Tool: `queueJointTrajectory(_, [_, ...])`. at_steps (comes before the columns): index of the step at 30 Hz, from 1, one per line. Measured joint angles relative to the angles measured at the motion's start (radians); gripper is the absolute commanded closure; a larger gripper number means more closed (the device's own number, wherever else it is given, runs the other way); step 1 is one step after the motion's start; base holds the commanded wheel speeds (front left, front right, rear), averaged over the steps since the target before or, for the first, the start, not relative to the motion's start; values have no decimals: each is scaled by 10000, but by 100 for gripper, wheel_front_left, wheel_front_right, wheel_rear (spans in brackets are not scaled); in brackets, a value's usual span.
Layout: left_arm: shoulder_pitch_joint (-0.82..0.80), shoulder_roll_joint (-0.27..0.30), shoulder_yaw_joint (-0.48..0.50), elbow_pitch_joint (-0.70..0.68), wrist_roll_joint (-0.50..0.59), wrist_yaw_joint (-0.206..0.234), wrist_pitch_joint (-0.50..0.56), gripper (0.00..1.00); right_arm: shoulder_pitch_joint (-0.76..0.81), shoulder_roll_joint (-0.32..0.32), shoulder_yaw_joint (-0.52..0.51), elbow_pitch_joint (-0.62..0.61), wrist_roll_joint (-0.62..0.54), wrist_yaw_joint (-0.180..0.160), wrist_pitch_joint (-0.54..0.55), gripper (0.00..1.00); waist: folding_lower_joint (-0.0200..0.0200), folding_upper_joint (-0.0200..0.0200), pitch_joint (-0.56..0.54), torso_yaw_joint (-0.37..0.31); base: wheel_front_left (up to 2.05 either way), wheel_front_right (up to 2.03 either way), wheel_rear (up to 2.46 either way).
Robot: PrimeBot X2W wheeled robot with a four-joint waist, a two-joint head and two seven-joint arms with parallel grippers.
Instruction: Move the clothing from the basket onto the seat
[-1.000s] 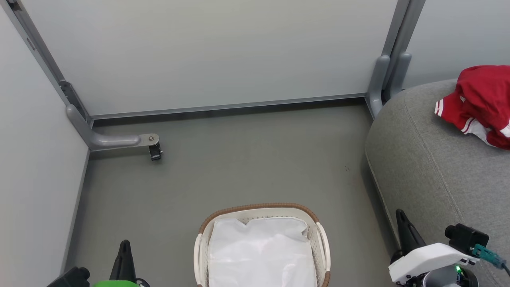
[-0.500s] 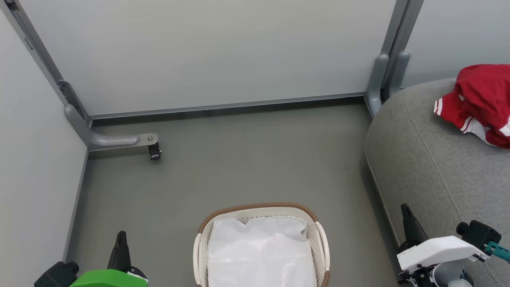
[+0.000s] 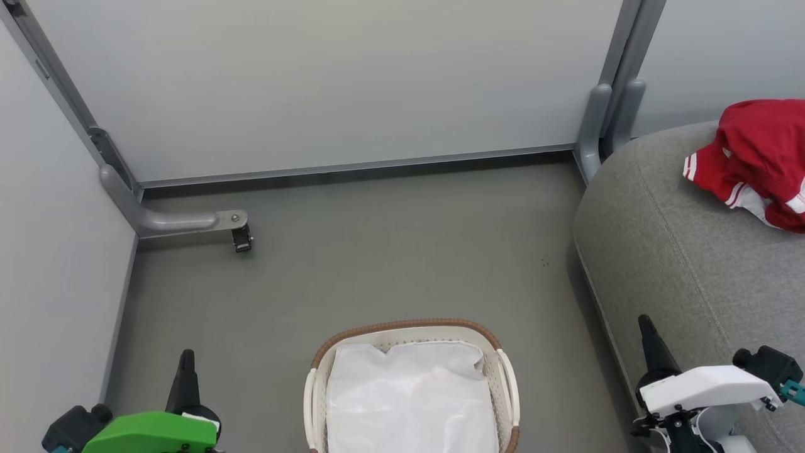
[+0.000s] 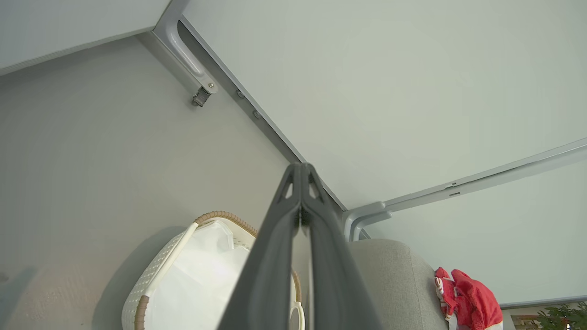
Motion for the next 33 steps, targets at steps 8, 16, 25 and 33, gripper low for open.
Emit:
queueJointTrajectory(8, [-153, -8, 140, -50, -759, -69, 249, 100, -85, -8, -132, -88, 859, 0, 249, 100, 0, 0, 13, -20, 0, 0, 0])
queueJointTrajectory(16, [-274, -15, 251, -92, -1496, -119, 445, 100, -106, -12, -236, -173, 1670, 0, 441, 100, 0, 0, 26, -41, 0, 0, 0])
queueJointTrajectory(25, [-410, -25, 408, -130, -2253, -203, 694, 100, -151, -17, -339, -245, 2489, 0, 686, 100, 0, 0, 40, -63, 0, 0, 0])
queueJointTrajectory(33, [-566, -35, 497, -159, -2878, -280, 869, 100, -216, -23, -441, -328, 3170, 0, 867, 100, 0, 0, 53, -84, 0, 0, 0])
